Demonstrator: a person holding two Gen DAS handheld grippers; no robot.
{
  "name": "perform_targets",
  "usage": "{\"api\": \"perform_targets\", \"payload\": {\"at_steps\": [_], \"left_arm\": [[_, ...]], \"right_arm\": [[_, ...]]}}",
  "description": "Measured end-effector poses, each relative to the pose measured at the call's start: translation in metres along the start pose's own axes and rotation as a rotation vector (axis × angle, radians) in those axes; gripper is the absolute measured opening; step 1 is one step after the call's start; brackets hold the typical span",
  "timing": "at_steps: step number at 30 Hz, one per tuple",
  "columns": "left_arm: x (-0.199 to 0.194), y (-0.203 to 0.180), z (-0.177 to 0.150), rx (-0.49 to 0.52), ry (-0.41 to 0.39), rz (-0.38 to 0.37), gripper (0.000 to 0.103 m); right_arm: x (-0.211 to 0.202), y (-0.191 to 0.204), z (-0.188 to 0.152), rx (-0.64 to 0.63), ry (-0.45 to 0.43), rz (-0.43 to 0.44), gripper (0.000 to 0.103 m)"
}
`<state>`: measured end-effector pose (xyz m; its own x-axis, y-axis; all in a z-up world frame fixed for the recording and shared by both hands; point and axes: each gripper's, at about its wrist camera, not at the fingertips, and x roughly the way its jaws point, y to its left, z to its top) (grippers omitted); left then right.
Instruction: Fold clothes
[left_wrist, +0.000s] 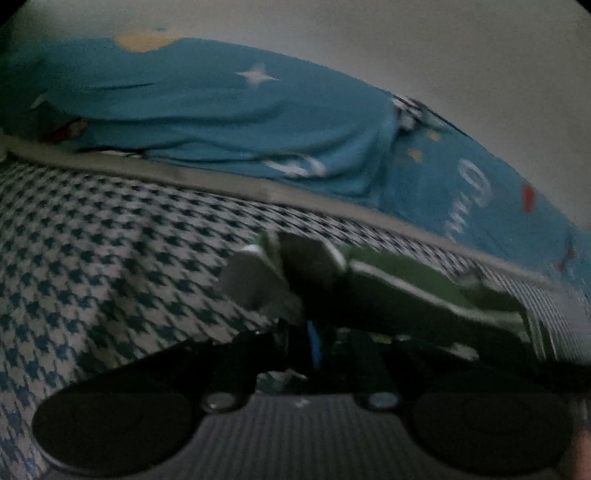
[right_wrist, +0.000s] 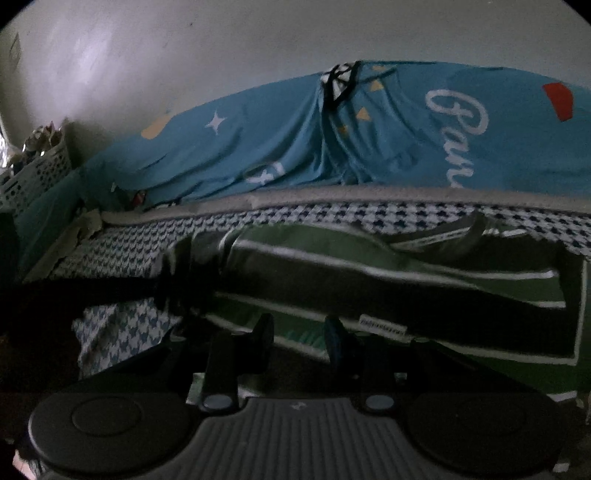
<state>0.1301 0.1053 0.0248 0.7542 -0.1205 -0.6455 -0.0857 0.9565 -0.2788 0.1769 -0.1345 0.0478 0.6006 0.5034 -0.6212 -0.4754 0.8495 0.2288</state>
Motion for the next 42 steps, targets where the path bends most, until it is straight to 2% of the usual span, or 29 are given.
{"api": "perform_targets", "payload": {"at_steps": [3,6,9,14,22,24,28,32,37,42], "left_arm": [[0.001,-0.016,-0.017,0.069,0.058,-0.039,0.010],[0.005,-0.026,-0.033,0.089,0.130,-0.075,0.010],[0.006,-0.034,-0.047,0.113,0.162,-0.066,0.010],[0.003,-0.034,-0.053,0.104,0.159,-0.071,0.011],[0.000,-0.035,-0.059,0.096,0.140,-0.063,0.011],[-0.002,-0.033,-0.060,0.090,0.138,-0.064,0.011],[-0.004,-0.031,-0.061,0.074,0.139,-0.064,0.011],[-0.006,-0.029,-0.063,0.072,0.142,-0.065,0.011],[-0.007,-0.029,-0.065,0.075,0.153,-0.063,0.011],[-0.012,-0.033,-0.066,0.097,0.180,-0.058,0.012]], "right_arm": [[-0.003,-0.005,0.004,0.017,-0.021,-0.005,0.030],[-0.004,-0.006,0.006,0.026,-0.033,-0.009,0.030],[-0.003,-0.006,0.008,0.029,-0.040,0.001,0.030],[-0.001,-0.001,0.010,0.020,-0.067,0.052,0.030],[0.004,0.023,0.017,-0.066,-0.157,0.183,0.032],[0.010,0.027,0.017,-0.066,-0.156,0.190,0.037],[0.021,0.034,0.015,-0.078,-0.157,0.195,0.038],[0.026,0.041,0.014,-0.129,-0.198,0.188,0.038],[0.042,0.036,0.010,-0.090,-0.153,0.186,0.038],[0.062,0.025,0.005,-0.036,0.000,0.150,0.038]]}}
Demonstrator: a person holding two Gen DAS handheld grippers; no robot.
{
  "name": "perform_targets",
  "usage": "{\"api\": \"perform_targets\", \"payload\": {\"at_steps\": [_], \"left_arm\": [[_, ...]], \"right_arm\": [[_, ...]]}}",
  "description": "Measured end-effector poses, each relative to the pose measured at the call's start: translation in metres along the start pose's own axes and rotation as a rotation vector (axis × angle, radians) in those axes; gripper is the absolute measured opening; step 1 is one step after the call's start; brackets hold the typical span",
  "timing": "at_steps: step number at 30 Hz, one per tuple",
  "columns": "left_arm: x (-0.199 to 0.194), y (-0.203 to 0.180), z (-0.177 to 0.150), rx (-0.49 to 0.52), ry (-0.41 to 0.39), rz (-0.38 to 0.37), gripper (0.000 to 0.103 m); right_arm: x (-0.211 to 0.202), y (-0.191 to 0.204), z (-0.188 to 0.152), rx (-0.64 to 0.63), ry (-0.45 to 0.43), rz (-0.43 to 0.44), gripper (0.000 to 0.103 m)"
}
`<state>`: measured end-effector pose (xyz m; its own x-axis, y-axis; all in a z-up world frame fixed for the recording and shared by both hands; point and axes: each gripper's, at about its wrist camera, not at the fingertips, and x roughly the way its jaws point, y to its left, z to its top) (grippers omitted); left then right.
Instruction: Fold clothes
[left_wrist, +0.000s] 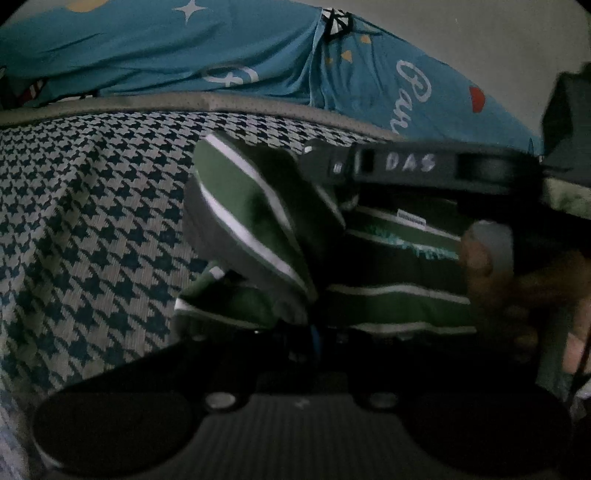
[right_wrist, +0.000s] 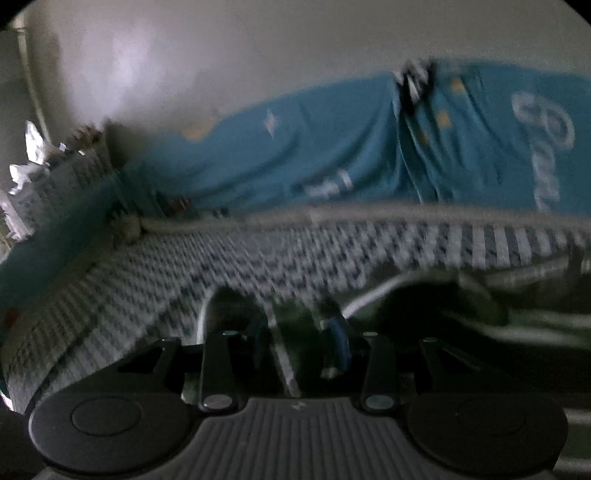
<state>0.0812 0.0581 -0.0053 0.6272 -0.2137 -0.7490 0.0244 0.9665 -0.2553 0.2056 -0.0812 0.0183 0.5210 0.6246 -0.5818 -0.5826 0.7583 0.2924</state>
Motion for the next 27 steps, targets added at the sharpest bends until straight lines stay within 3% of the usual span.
{"api": "perform_targets", "payload": {"at_steps": [4,13,23,27], "left_arm": [[-0.007,-0.002,0.002,0.022,0.007,0.014,0.014],[-0.032,0.016,0.022,-0.044,-0.058,-0.025,0.027],[-0.031,0.036,0.038,-0.176,-0.127,-0.062,0.051],[-0.019,0.040,0.044,-0.227,-0.137,-0.070,0.065]], "right_arm": [[0.011,-0.015,-0.004,0.074,0.097,-0.041,0.037],[0.003,-0.018,-0.006,0.028,0.143,-0.028,0.037],[-0.006,-0.024,-0.007,0.008,0.195,0.008,0.037],[-0.019,-0.033,0.001,0.016,0.152,0.032,0.037]]}}
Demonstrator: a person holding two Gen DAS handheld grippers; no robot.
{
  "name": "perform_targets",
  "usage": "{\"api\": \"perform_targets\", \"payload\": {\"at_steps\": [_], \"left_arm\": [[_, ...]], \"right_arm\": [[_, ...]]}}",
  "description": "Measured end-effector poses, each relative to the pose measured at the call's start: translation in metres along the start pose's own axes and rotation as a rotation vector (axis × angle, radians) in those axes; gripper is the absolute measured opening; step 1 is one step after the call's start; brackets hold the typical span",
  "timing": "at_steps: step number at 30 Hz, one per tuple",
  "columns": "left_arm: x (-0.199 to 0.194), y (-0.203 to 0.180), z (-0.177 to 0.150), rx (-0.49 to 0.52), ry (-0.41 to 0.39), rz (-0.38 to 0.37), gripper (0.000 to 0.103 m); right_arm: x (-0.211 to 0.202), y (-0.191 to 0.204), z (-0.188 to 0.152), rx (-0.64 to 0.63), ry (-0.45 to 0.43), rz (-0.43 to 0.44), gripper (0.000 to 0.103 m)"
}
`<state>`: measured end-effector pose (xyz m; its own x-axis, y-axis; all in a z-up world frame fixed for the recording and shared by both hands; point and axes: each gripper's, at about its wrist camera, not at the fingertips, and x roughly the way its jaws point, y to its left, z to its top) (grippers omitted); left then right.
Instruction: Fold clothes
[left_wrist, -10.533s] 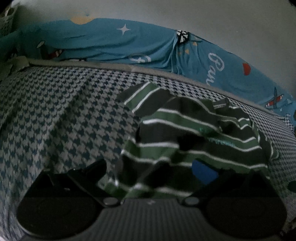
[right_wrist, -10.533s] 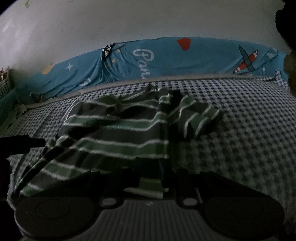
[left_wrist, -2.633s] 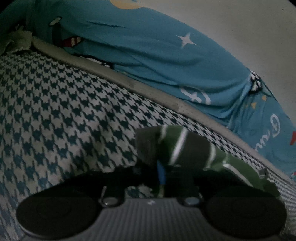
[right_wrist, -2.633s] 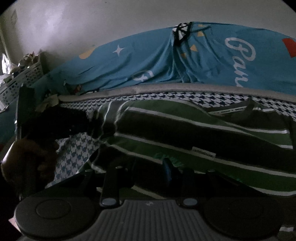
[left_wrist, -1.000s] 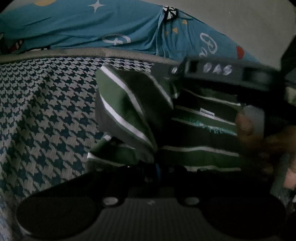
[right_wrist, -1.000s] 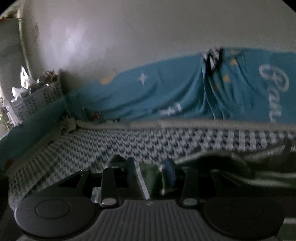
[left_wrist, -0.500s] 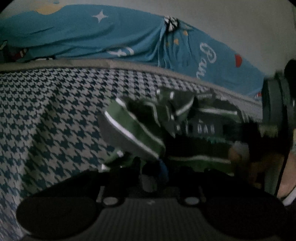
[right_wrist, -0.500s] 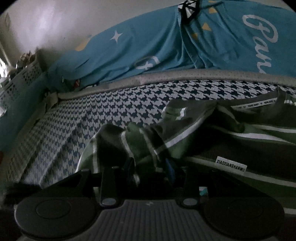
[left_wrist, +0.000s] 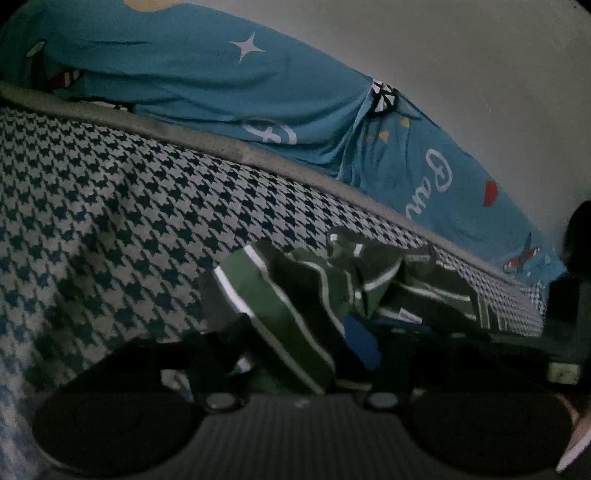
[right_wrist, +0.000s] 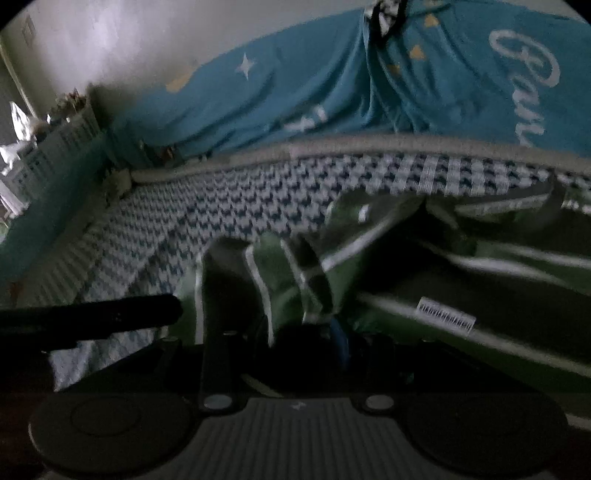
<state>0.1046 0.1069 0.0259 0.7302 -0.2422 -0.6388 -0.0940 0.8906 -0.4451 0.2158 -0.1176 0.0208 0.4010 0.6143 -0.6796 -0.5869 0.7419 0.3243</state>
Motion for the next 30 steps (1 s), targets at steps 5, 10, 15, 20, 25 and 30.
{"api": "perform_targets", "payload": {"at_steps": [5,10,15,20,25,30], "left_arm": [[0.011,0.000,0.002,-0.016,-0.009,0.021,0.072],[0.019,-0.011,-0.001,0.044,-0.013,0.052,0.078],[0.025,-0.017,-0.004,0.075,0.003,0.064,0.078],[0.027,-0.013,-0.006,0.065,0.022,0.062,0.078],[0.026,-0.010,-0.005,0.054,0.027,0.056,0.078],[0.025,-0.010,-0.006,0.055,0.033,0.062,0.078]], "right_arm": [[-0.019,-0.008,0.016,0.007,-0.130,-0.007,0.037],[-0.013,-0.005,0.028,-0.019,-0.214,-0.070,0.037],[0.001,0.003,0.034,-0.119,-0.230,-0.108,0.037],[0.014,0.003,0.035,-0.144,-0.217,-0.088,0.037],[0.028,0.009,0.037,-0.186,-0.191,-0.093,0.037],[0.044,0.015,0.035,-0.237,-0.152,-0.164,0.037]]}}
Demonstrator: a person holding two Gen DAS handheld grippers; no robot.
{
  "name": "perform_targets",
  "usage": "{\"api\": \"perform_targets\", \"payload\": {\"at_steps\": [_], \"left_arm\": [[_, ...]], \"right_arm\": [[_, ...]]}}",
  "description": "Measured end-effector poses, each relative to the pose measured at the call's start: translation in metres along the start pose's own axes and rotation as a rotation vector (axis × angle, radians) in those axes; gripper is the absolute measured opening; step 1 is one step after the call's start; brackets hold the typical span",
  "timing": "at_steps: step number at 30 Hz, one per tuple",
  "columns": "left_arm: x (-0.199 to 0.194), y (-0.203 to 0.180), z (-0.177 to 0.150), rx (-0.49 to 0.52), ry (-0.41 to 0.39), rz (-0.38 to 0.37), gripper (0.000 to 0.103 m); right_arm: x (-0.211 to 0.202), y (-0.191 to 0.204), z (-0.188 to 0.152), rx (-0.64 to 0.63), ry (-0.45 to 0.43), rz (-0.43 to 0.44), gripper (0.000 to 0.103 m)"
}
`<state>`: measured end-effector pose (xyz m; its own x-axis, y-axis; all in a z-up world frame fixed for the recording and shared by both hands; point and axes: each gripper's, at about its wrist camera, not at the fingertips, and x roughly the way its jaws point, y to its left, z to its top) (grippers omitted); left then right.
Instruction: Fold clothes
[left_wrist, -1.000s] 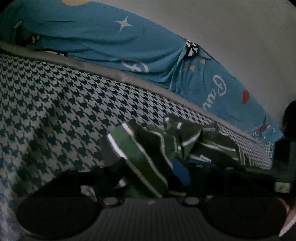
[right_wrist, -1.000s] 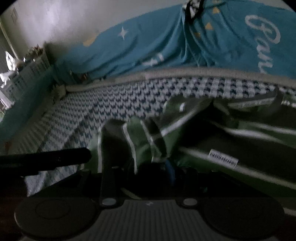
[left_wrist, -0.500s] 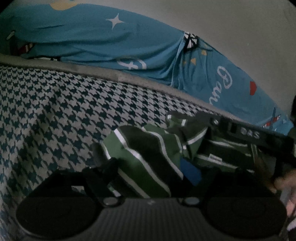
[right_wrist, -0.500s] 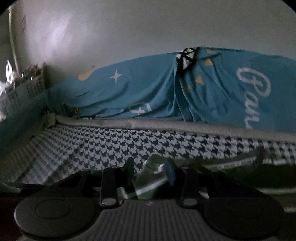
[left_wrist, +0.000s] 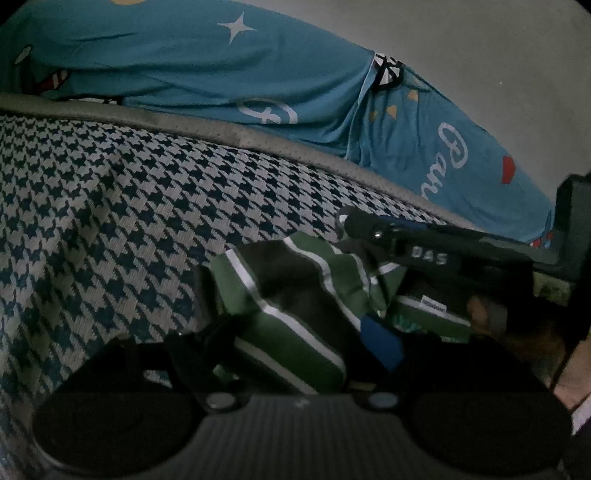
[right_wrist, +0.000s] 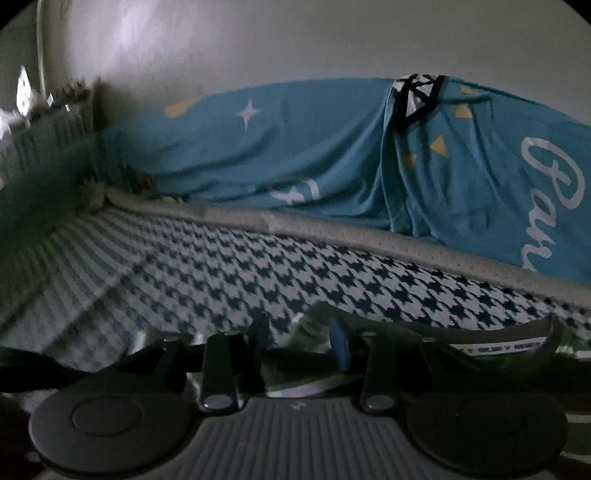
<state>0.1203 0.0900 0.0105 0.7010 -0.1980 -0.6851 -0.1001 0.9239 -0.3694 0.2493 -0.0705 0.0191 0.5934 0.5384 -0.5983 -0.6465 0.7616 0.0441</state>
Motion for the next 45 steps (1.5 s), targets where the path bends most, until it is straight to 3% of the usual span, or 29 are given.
{"api": "perform_targets", "payload": {"at_steps": [10,16,19,28,32,37,41,45], "left_arm": [[0.002,-0.006,-0.002,0.026,0.005,0.021,0.078],[0.002,-0.008,-0.004,0.036,0.000,0.028,0.078],[0.001,-0.009,-0.004,0.043,-0.013,0.036,0.078],[-0.003,-0.018,0.003,0.120,-0.111,0.113,0.078],[0.005,-0.021,0.004,0.132,-0.125,0.163,0.078],[0.016,-0.018,0.000,0.136,-0.114,0.201,0.078],[0.020,-0.013,-0.003,0.122,-0.118,0.220,0.079],[0.018,-0.008,-0.001,0.092,-0.120,0.220,0.080]], "right_arm": [[0.019,0.013,-0.002,-0.052,0.055,-0.094,0.036],[0.023,0.010,0.006,-0.004,0.060,-0.105,0.012],[0.022,-0.001,0.014,0.086,0.044,-0.076,0.008],[0.004,-0.023,0.047,0.248,-0.184,-0.014,0.008],[0.005,-0.032,0.053,0.301,-0.269,0.080,0.008],[0.025,-0.040,0.052,0.320,-0.205,0.164,0.017],[0.017,-0.060,0.055,0.338,-0.205,0.210,0.018],[0.000,-0.087,0.054,0.322,-0.213,0.157,0.018]]}}
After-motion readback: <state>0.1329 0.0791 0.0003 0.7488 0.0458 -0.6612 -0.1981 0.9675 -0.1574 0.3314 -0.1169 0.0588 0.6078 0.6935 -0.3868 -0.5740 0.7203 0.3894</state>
